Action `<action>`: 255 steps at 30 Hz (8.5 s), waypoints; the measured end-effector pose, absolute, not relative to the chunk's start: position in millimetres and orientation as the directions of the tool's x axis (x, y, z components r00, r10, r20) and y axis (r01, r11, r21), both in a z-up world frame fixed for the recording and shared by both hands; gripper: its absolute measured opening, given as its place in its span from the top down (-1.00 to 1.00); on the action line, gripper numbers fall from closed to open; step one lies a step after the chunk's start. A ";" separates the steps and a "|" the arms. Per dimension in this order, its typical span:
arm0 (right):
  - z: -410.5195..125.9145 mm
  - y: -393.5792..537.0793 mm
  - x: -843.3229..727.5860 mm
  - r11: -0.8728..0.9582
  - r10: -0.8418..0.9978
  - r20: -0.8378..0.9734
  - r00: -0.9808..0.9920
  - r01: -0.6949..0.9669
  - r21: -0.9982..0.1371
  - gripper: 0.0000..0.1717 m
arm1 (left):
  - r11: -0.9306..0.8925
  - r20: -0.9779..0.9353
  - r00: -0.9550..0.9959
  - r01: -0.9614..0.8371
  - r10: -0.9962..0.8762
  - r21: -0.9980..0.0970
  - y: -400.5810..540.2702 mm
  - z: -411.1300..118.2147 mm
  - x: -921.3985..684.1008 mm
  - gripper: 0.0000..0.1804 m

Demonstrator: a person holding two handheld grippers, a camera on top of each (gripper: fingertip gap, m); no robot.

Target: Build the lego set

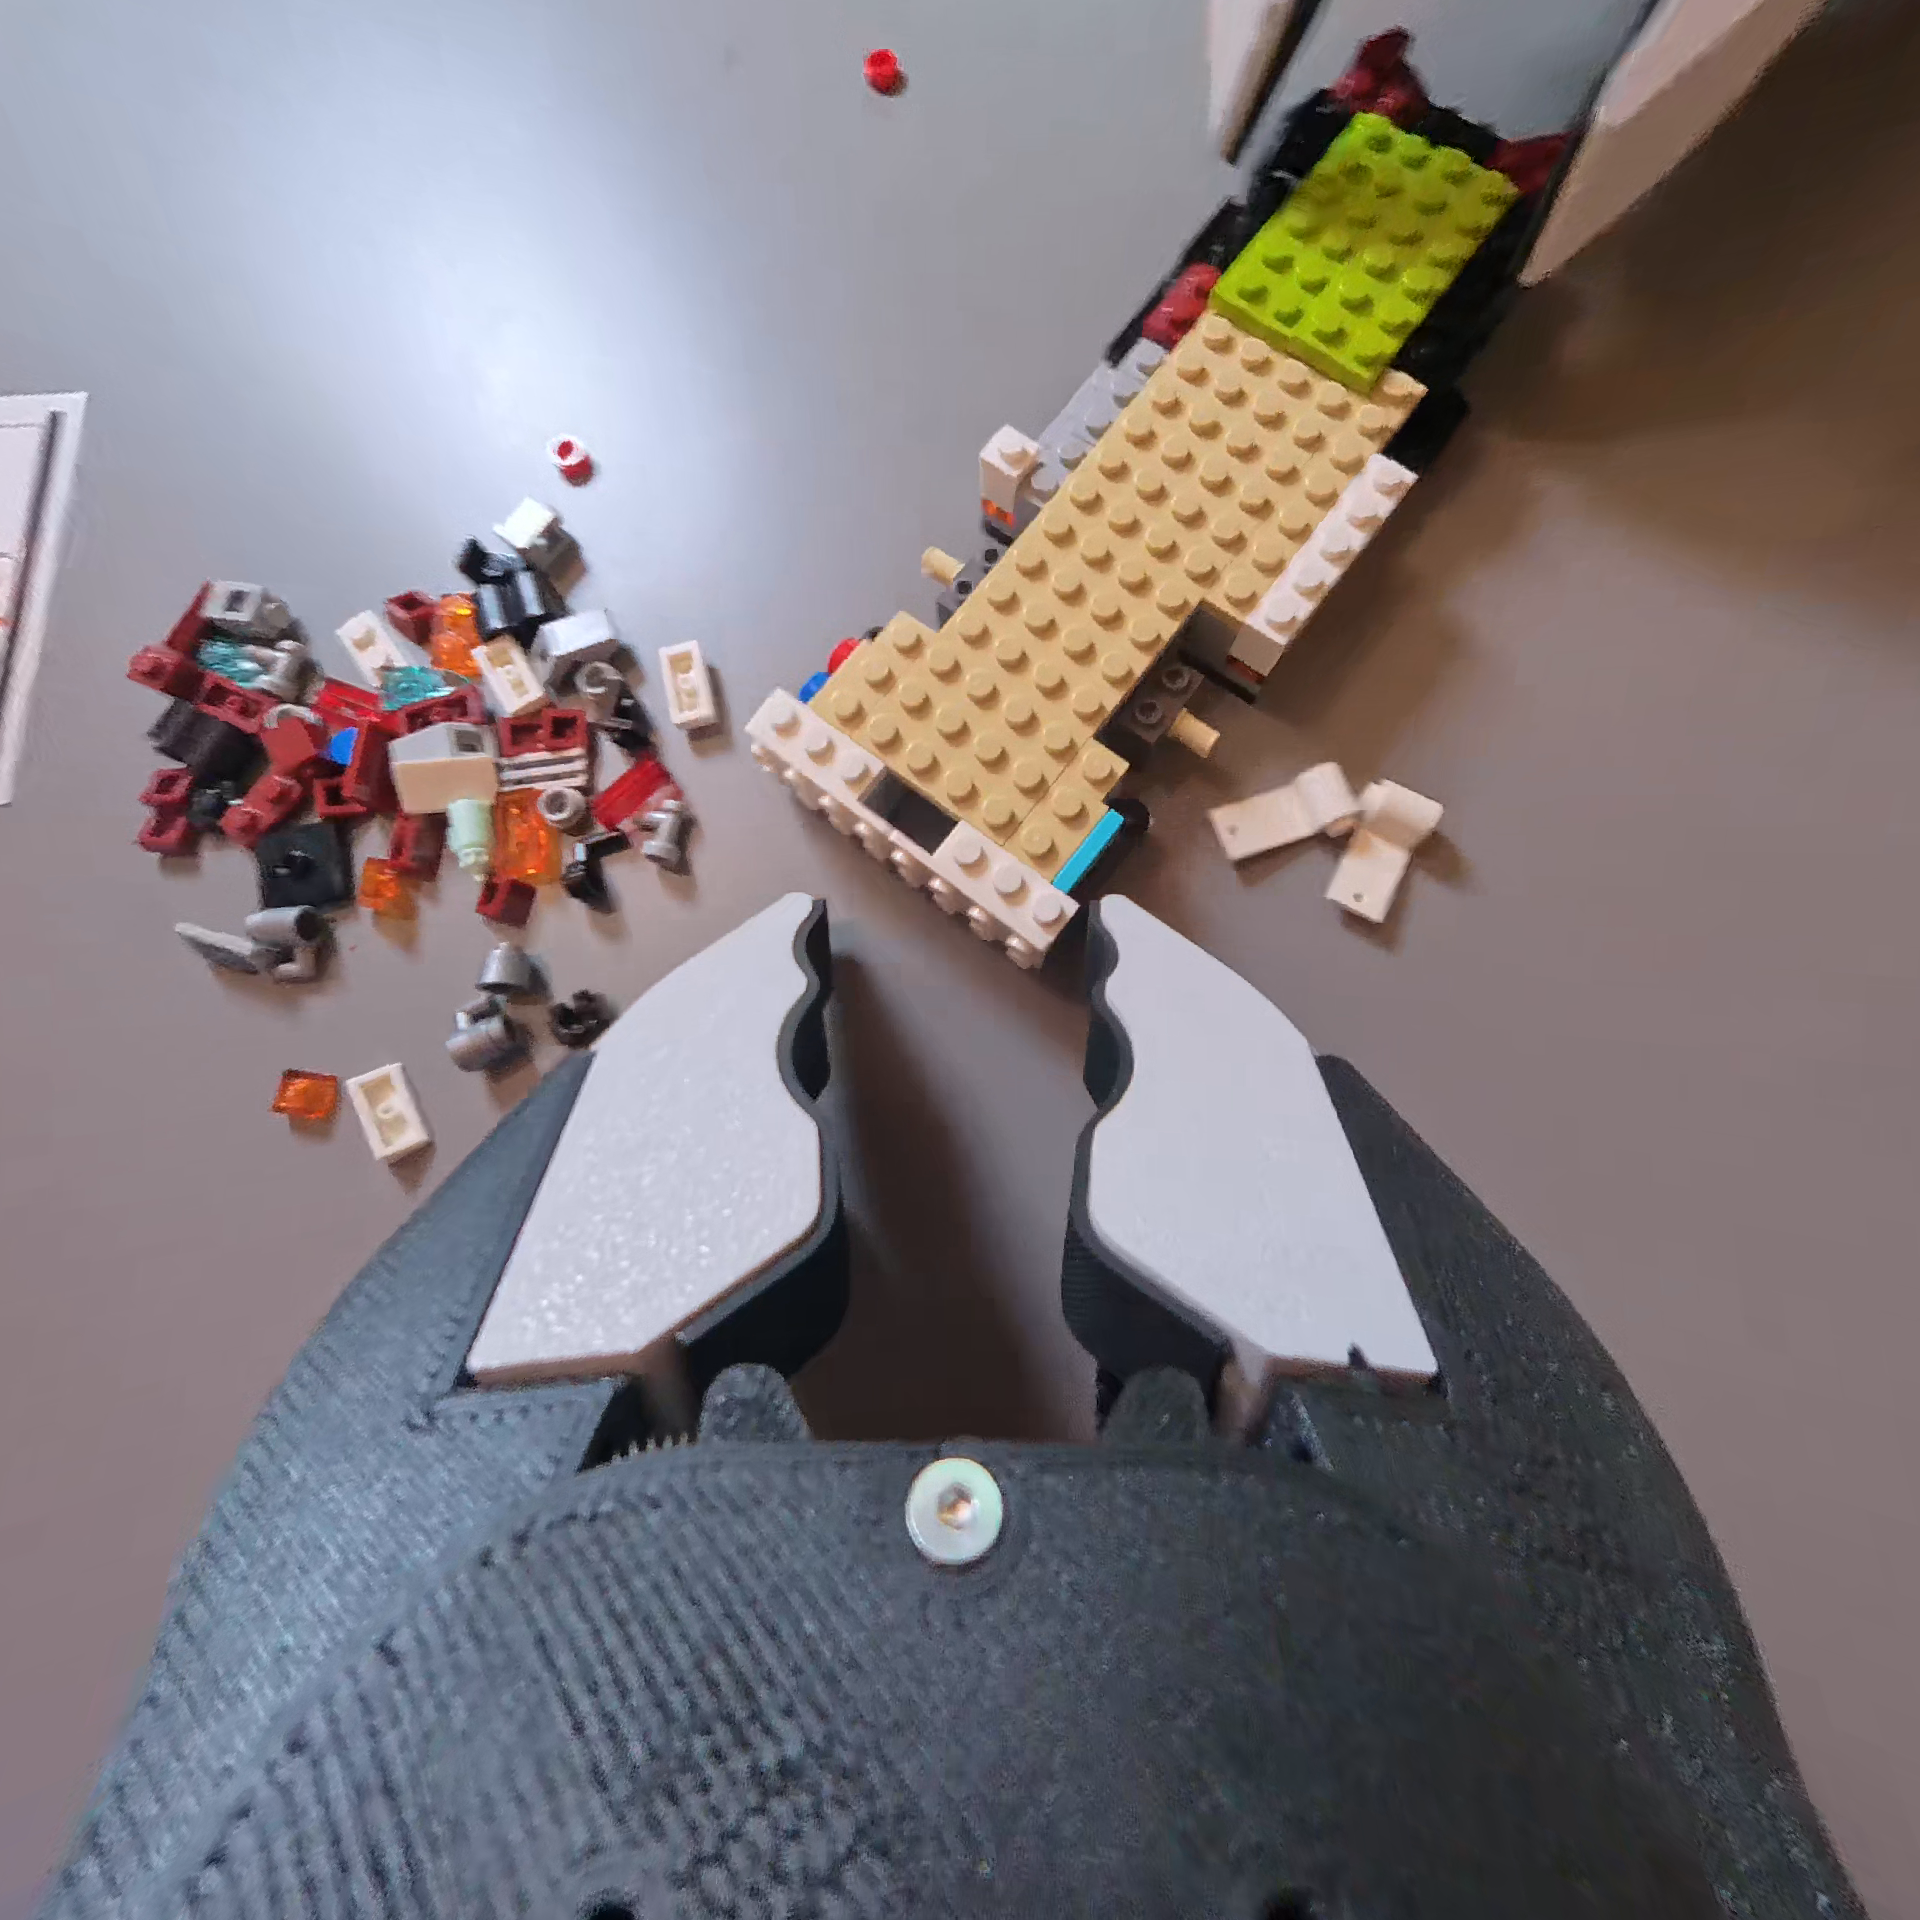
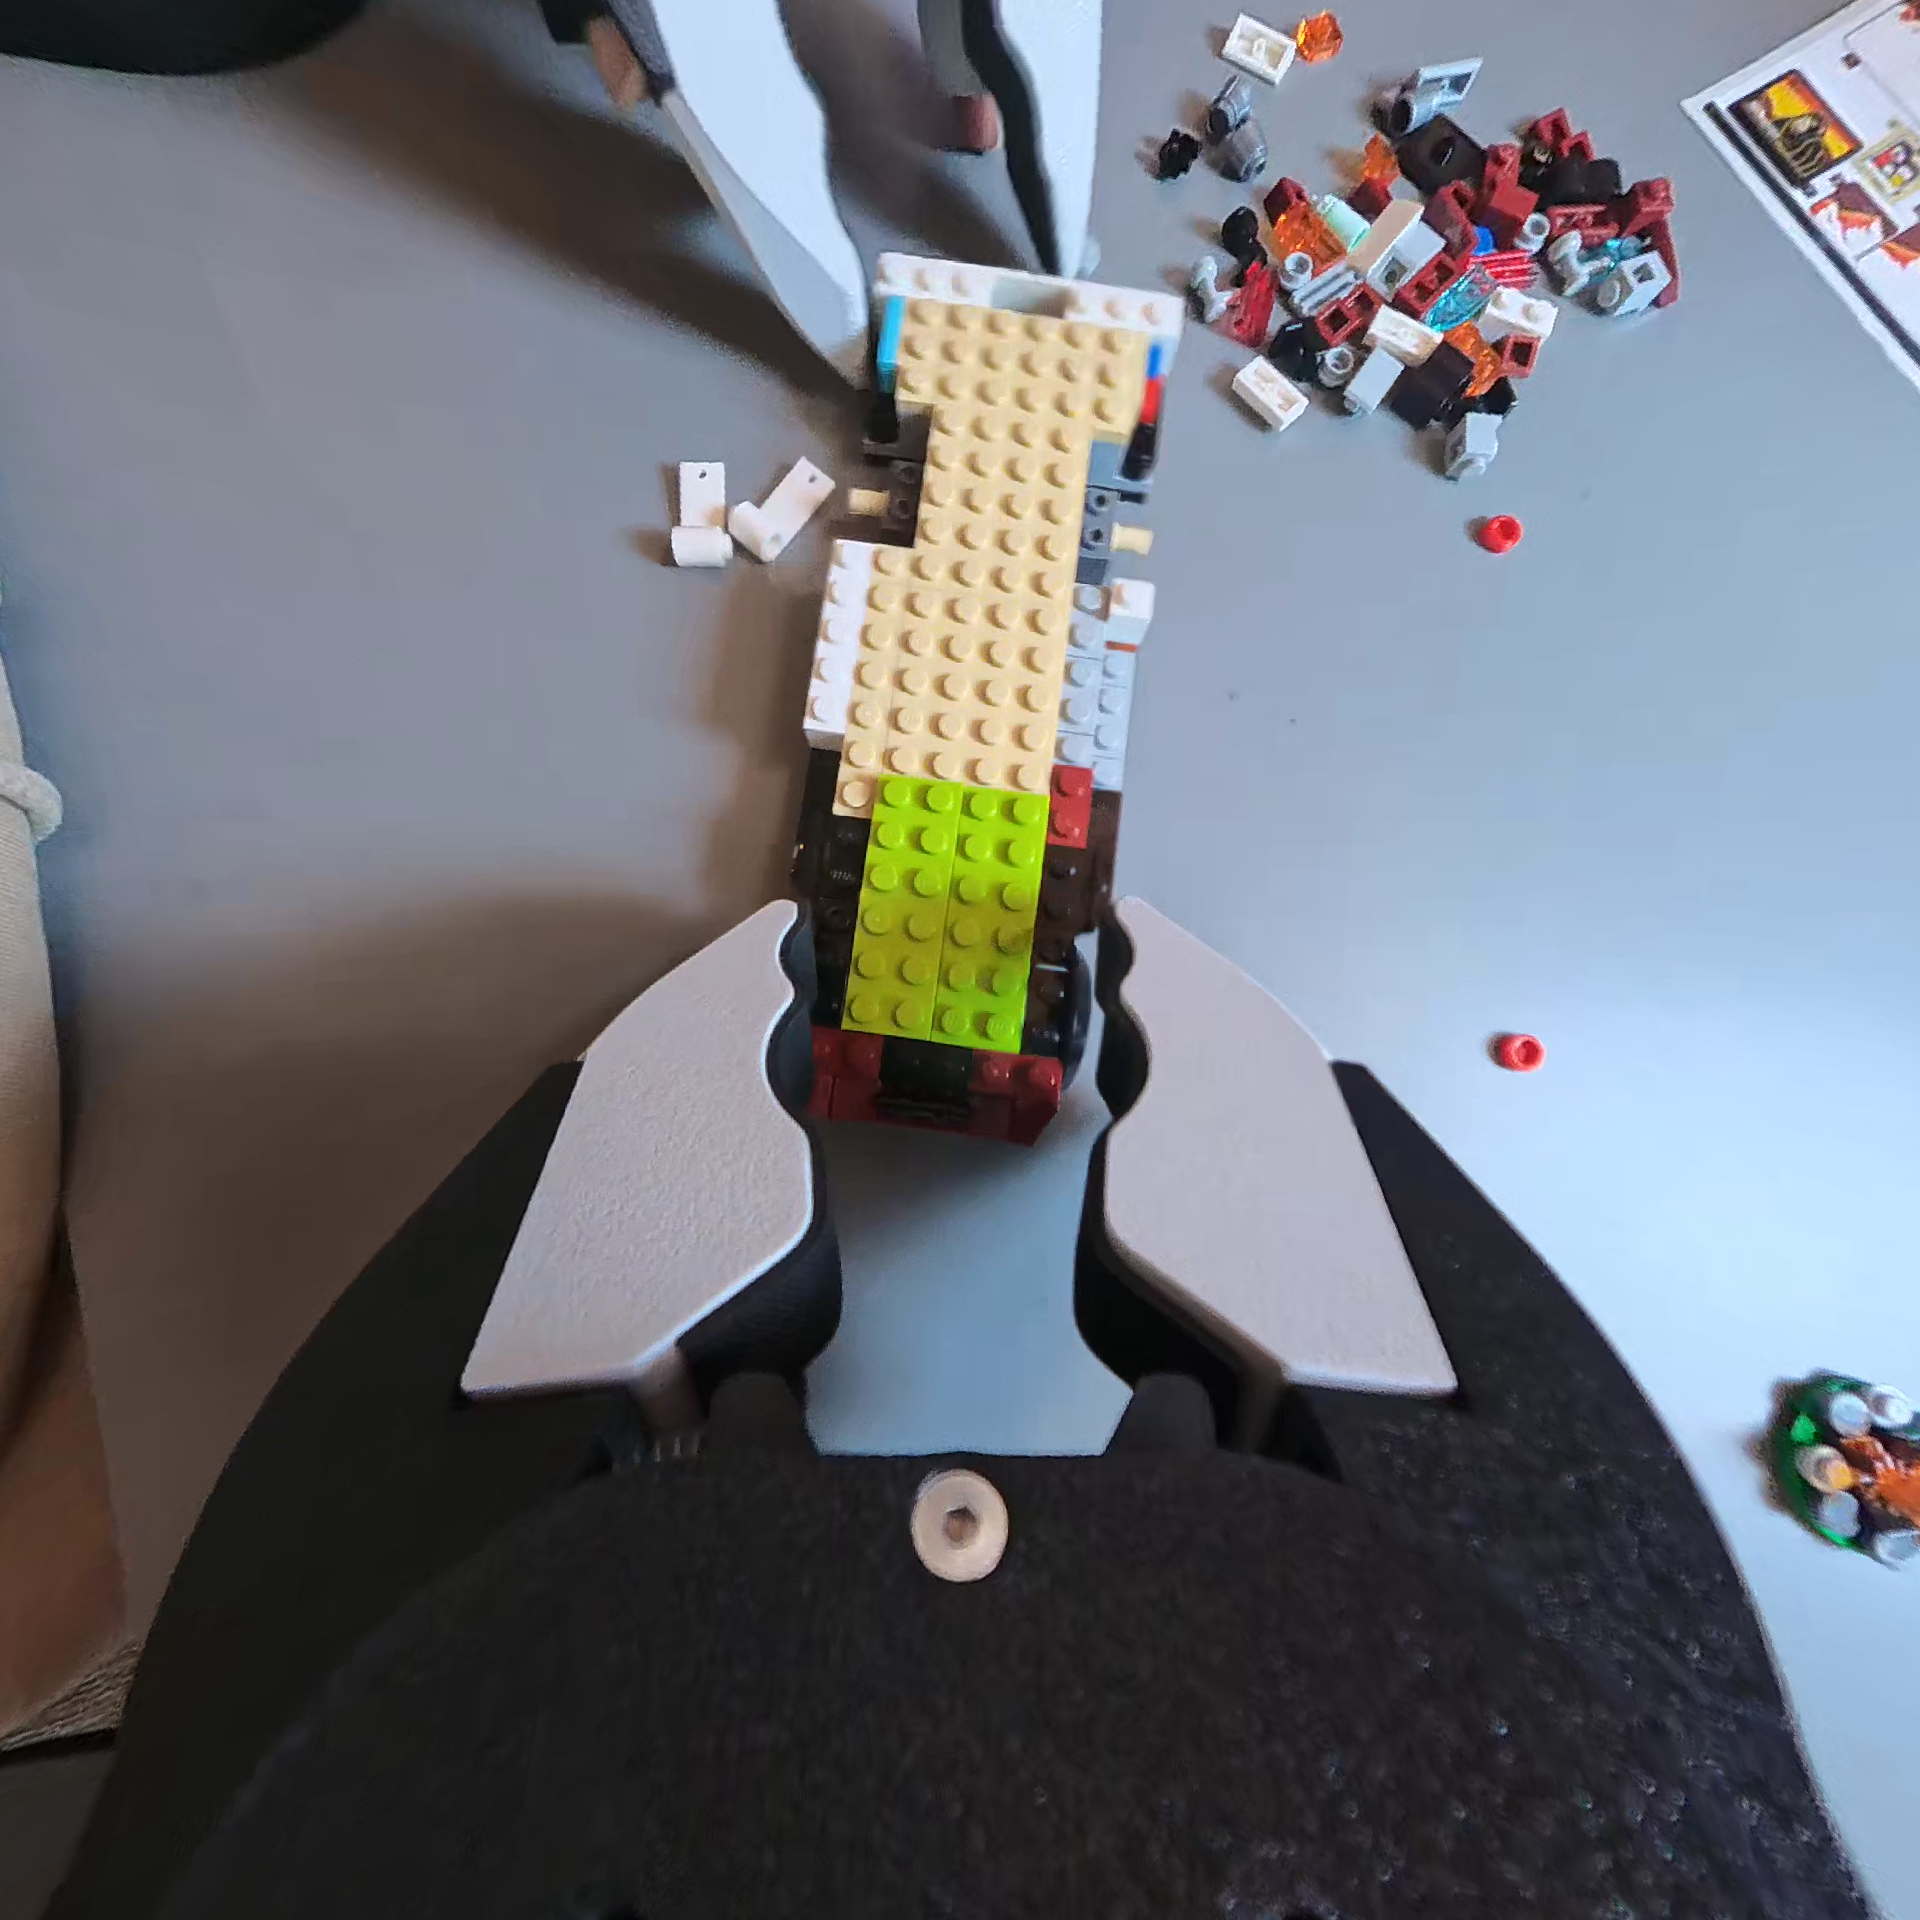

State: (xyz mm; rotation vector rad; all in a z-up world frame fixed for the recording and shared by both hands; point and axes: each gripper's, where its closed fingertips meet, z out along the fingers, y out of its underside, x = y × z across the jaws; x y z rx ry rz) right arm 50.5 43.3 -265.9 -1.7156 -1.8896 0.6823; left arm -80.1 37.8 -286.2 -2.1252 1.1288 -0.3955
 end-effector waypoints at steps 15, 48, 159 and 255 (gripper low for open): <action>-244.7 7.3 52.7 0.017 0.996 -0.052 -0.076 0.703 -0.711 0.45 | -0.394 0.041 0.539 -0.559 -0.842 -0.730 13.2 -266.3 -73.7 0.50; -243.2 6.4 12.0 0.117 0.981 -0.001 -0.193 0.598 -0.793 0.66 | -0.235 -0.034 0.326 -0.745 -0.945 -0.624 -29.7 -287.9 -48.6 0.89; -195.6 41.5 -7.0 -0.212 0.963 -0.253 -0.097 0.312 -0.926 0.90 | -0.379 0.308 0.565 -0.010 -0.766 -0.925 32.5 -201.0 -36.4 0.98; -236.9 15.3 -22.0 0.375 0.918 0.203 -0.342 0.573 -0.729 0.91 | -0.168 0.002 0.471 -0.312 -0.882 -0.935 11.8 -234.1 -31.5 0.79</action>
